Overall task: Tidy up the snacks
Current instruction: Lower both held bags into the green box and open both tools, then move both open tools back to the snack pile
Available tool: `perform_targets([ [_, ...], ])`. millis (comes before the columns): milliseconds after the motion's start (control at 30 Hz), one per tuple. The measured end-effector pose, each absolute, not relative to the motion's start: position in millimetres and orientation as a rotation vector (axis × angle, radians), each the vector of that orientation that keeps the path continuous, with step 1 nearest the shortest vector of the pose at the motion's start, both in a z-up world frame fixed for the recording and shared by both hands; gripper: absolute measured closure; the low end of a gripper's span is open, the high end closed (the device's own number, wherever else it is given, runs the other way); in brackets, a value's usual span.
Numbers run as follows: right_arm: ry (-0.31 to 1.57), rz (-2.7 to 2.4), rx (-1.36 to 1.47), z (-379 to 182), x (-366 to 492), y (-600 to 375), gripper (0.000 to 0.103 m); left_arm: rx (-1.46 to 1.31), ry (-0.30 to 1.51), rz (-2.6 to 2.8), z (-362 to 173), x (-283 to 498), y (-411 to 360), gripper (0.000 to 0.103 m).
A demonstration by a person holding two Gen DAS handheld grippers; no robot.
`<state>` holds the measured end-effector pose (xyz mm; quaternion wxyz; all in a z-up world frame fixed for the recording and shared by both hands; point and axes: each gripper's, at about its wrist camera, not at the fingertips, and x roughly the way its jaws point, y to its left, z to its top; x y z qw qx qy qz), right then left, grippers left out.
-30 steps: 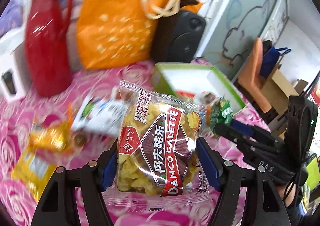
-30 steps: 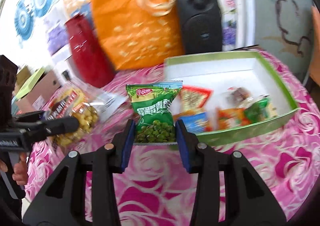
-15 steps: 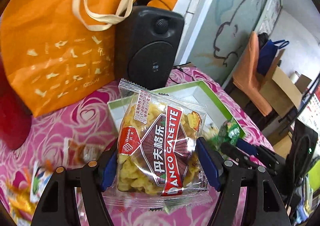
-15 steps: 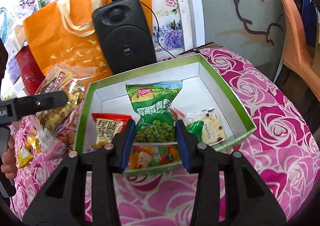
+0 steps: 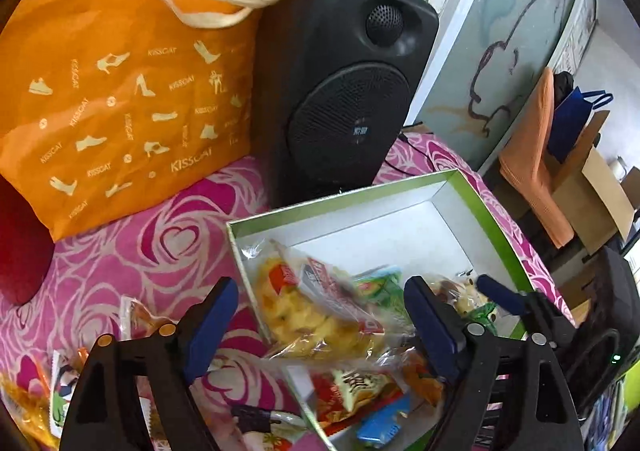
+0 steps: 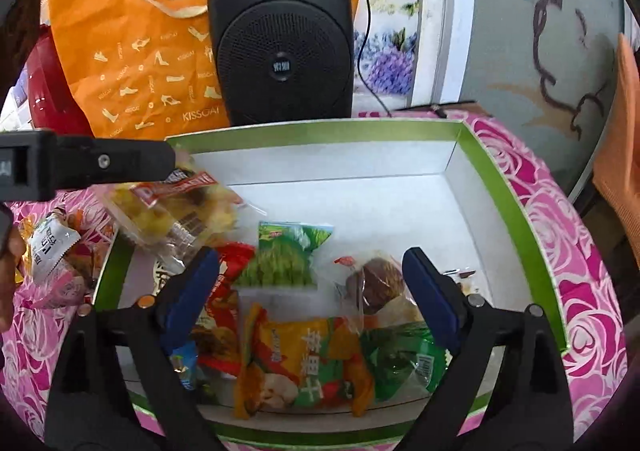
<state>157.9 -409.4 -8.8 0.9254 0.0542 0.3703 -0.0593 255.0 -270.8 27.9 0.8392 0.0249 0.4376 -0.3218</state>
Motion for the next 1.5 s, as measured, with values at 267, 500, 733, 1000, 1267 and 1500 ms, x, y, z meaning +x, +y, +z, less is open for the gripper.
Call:
perform_targets([
  [267, 0.76, -0.15, 0.154, 1, 144, -415, 0.002, 0.09, 0.904, -0.659, 32, 244, -264, 0.014],
  [500, 0.756, -0.137, 0.148, 14, 131, -398, 0.002, 0.094, 0.861, -0.657, 48, 220, -243, 0.014],
  [733, 0.73, -0.101, 0.137, 36, 113, -374, 0.002, 0.086, 0.812, -0.643, 68, 193, -214, 0.014],
  [1000, 0.701, -0.036, 0.111, 61, 93, -336, 0.002, 0.049, 0.792, -0.598, 79, 166, -175, 0.014],
  [1267, 0.719, 0.096, 0.076, 64, 79, -287, 0.001, 0.009, 0.78, -0.515, 72, 122, -88, 0.014],
  [1500, 0.8, 0.212, 0.049, 37, 94, -241, 0.001, -0.044, 0.849, -0.336, 31, 102, 2, 0.014],
])
